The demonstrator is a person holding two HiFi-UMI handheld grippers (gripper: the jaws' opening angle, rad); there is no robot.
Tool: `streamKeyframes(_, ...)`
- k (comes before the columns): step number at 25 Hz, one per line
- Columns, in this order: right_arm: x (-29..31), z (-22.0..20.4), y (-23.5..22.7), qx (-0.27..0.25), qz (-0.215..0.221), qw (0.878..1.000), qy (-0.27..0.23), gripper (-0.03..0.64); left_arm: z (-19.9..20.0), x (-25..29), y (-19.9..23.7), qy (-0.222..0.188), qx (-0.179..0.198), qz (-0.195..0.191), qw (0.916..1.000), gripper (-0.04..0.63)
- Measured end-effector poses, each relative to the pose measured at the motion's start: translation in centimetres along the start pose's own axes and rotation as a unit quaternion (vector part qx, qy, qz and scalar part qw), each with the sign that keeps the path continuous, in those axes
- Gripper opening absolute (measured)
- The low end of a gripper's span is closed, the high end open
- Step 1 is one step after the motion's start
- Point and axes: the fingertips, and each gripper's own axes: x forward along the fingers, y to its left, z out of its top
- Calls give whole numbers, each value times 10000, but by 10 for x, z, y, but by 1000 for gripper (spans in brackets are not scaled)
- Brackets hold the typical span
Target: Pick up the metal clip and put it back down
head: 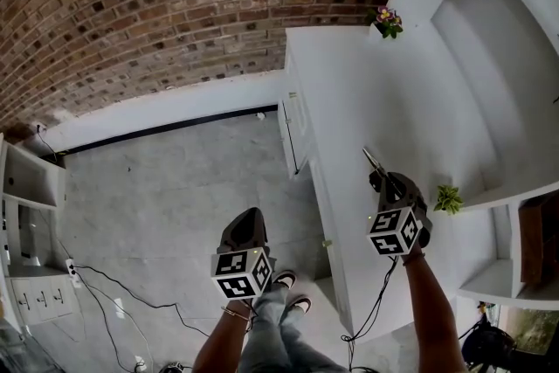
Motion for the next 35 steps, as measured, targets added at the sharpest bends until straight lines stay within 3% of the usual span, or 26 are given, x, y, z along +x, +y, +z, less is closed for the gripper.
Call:
streamKeyframes(13,6,-5,14,-443,16,9990,83,11,-7,-2,5,90,-59,29,9999,6)
streamKeyframes(35,9,-9,33,-123,594,9982,30,32,-10,9,2,267,-182,-155,9994,6)
